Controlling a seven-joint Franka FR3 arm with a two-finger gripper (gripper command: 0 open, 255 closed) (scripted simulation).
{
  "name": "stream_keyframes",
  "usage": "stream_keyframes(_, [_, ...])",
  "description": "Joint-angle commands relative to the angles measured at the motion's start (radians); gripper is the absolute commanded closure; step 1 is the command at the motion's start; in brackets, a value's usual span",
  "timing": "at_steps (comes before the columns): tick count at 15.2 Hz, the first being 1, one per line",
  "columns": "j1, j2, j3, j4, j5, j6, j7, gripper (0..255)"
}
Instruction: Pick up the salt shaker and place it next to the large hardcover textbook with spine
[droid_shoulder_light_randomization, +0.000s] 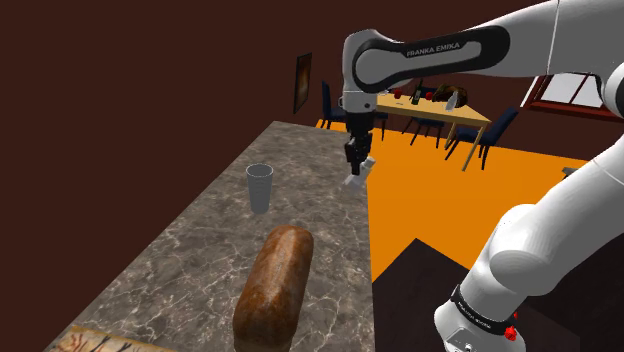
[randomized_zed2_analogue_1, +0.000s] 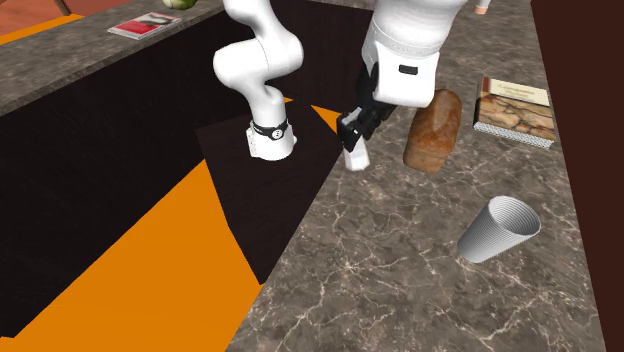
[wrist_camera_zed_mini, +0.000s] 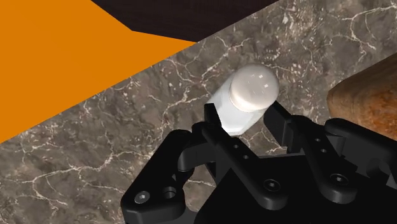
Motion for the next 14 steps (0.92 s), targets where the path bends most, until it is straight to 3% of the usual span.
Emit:
stream_keyframes(1, [0.000, -0.002, 0.000, 0.025, 0.000, -0.028, 0.000, 255])
stream_keyframes(5, [0.000, -0.005, -0.001, 0.065, 0.000, -0.071, 0.000, 255])
stream_keyframes(14, [0.094, -0.005, 0.141, 0.072, 0.089, -0.068, 0.214, 255])
